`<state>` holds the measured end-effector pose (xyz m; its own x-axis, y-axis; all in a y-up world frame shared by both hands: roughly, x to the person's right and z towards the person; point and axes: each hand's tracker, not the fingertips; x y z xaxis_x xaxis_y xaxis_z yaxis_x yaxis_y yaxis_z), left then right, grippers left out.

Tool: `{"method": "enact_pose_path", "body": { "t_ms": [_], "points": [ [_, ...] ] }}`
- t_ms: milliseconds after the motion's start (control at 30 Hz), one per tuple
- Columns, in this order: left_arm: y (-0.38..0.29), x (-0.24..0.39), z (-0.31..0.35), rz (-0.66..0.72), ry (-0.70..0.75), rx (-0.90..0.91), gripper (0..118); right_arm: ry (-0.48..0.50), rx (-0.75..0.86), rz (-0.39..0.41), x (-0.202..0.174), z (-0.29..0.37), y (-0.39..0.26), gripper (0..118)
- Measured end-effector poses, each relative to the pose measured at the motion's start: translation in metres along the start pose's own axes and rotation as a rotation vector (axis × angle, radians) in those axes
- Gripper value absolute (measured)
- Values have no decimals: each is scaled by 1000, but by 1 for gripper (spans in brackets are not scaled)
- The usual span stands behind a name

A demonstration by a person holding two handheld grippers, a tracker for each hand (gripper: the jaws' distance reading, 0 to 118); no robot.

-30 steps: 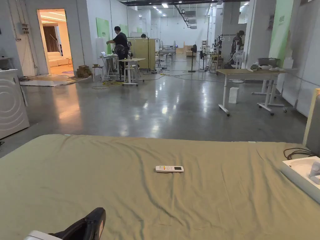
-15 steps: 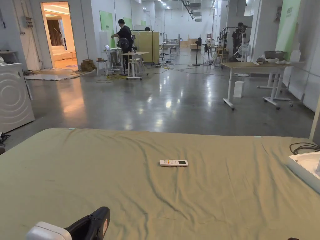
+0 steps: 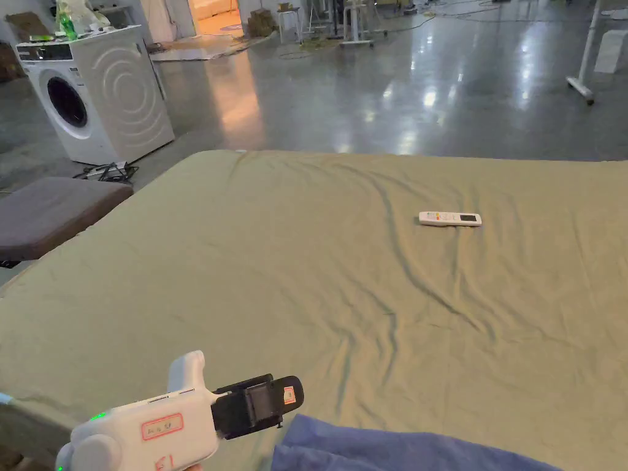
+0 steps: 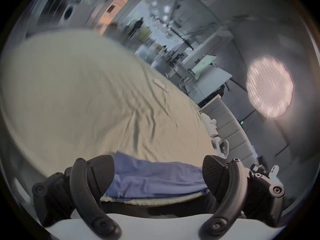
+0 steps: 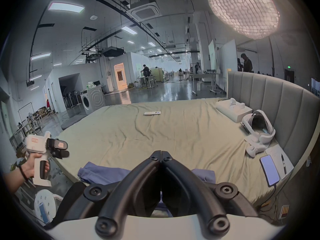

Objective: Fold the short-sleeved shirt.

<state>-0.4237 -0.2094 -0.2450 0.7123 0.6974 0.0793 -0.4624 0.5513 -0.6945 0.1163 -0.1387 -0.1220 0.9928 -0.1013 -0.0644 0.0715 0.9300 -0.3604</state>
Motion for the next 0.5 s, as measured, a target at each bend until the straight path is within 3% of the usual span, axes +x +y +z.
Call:
{"method": "enact_pose_path", "body": {
  "t_ms": [100, 200, 367, 467, 500],
  "points": [
    [-4, -50, -25, 154, -46, -63, 106, -4, -33, -14, 2, -5, -3, 0],
    [-11, -90, -54, 288, -191, -160, 106, -17, -61, -21, 5, -8, -7, 0],
    [-25, -104, -83, 349, -115, -212, 106, -35, -90, -18, 8, -7, -12, 0],
    [-34, -107, -98, 467, -271, -216, 106, -36, -109, -34, 11, -9, -16, 0],
    [-38, -78, -93, 487, -289, -222, 106, -33, -113, -42, 11, -10, -17, 0]
  ]
}}
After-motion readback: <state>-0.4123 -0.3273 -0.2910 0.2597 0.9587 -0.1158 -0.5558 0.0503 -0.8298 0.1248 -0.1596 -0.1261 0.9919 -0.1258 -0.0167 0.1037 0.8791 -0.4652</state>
